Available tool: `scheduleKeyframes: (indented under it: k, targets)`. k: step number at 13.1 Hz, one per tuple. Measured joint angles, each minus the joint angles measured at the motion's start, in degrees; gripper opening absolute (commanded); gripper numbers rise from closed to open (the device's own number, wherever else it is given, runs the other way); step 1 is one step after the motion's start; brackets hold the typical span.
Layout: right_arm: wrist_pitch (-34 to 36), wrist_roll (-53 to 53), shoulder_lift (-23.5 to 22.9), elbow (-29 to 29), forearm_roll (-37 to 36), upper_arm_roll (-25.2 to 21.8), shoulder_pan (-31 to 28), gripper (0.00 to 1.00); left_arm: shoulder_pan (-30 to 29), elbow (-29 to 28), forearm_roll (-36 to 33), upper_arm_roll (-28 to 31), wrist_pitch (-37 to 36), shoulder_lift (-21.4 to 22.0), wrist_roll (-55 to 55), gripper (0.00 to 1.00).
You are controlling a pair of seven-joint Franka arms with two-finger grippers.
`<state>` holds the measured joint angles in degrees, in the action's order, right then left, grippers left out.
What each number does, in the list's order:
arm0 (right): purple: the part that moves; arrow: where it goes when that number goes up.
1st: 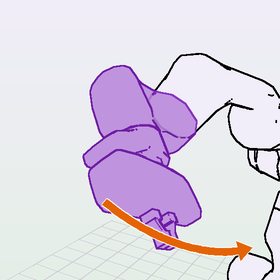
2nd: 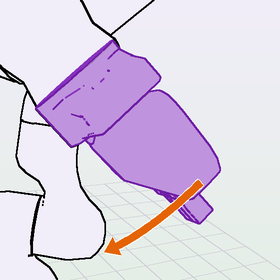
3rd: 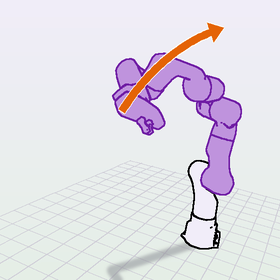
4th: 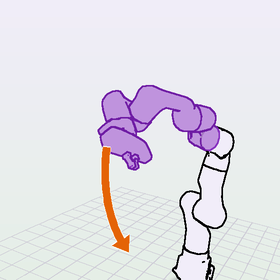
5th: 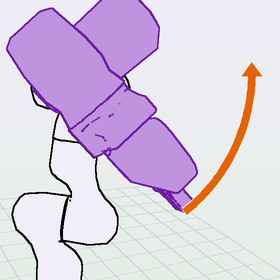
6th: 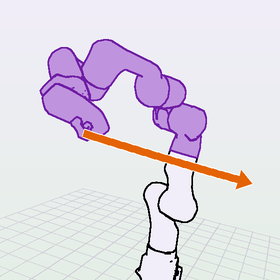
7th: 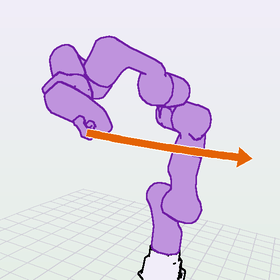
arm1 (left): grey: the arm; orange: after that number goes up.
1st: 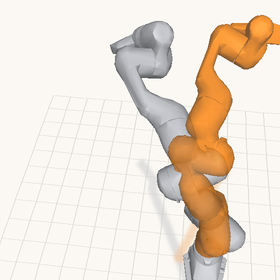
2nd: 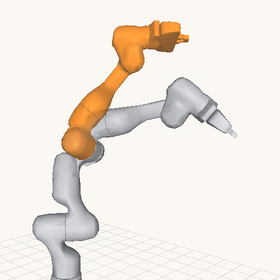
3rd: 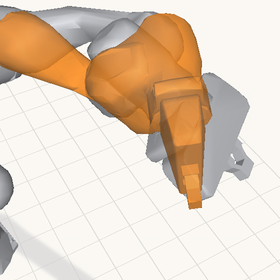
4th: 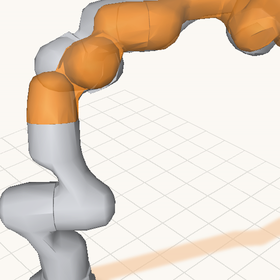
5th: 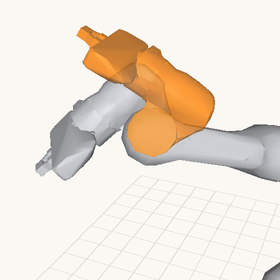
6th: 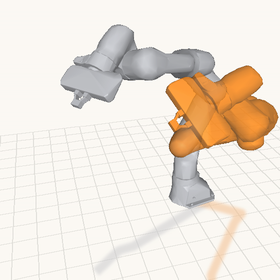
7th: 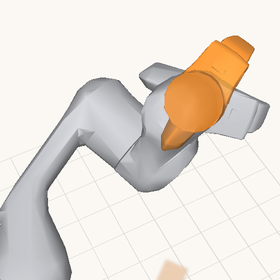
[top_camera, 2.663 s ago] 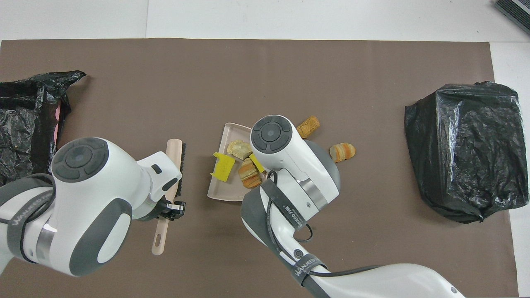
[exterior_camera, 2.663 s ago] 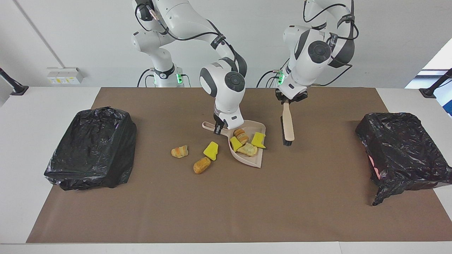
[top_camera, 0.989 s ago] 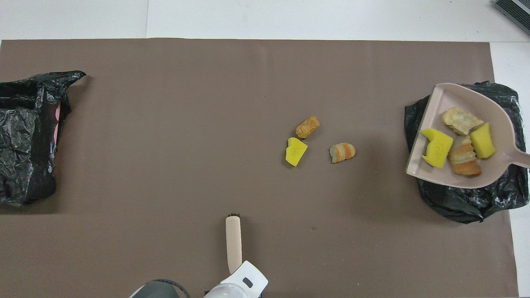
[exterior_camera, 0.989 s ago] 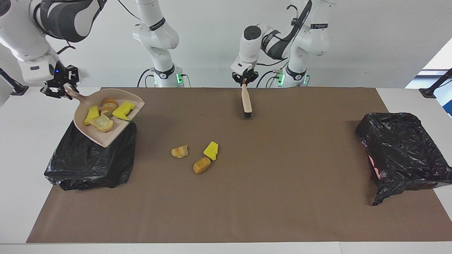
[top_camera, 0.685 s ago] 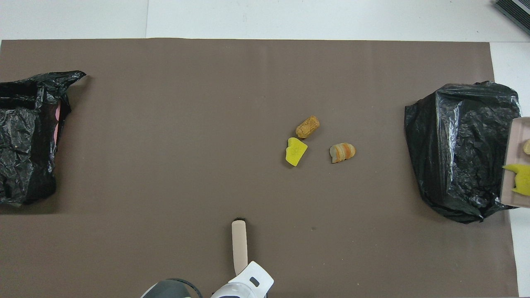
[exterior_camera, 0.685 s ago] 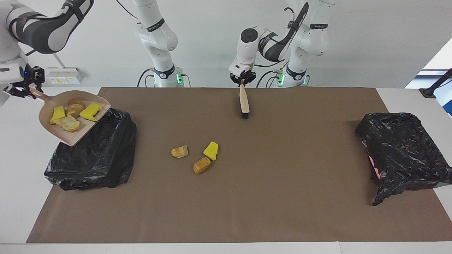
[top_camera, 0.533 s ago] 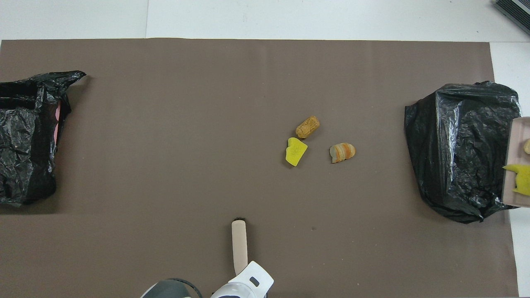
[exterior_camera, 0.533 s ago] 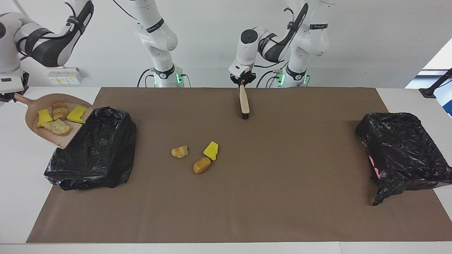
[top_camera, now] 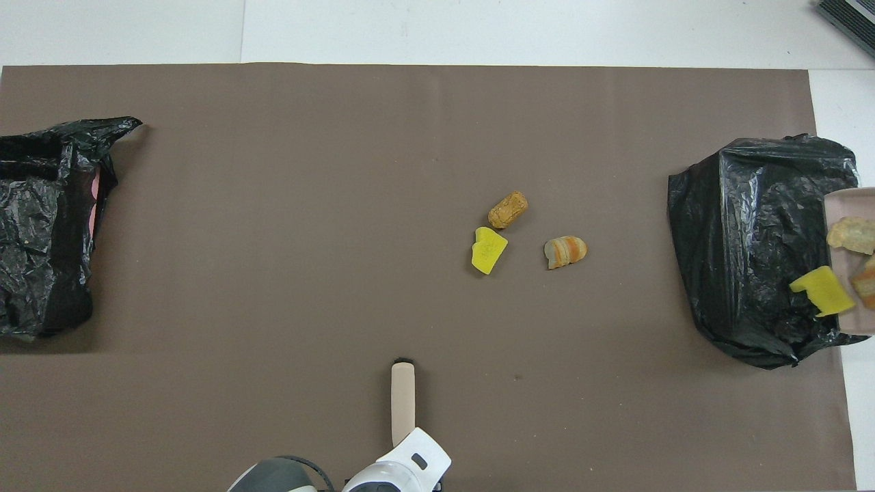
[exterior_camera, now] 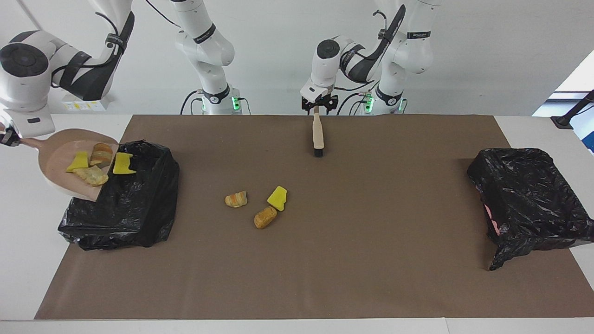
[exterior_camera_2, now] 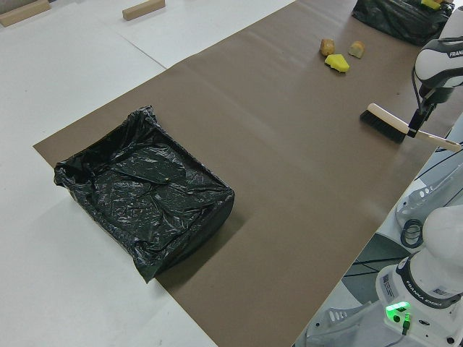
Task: Sweep and dump trash in bin
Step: 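Tip the dustpan over the black bag with the right gripper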
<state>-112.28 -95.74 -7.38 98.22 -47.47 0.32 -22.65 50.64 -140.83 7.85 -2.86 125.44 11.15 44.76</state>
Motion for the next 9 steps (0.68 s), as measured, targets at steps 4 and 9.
scheduleKeyframes:
  k: [4,9]
  targets:
    - [0.00,0.00,0.07,0.00,-4.84,0.01,1.40,0.00,-11.90,12.13,-6.63,0.62,-4.63,-2.17,-10.45,1.00]
    - [0.87,0.00,1.35,-0.13,-6.23,-0.05,1.46,0.00,-26.58,30.32,-7.12,1.00,-19.02,-2.56,-30.21,1.00]
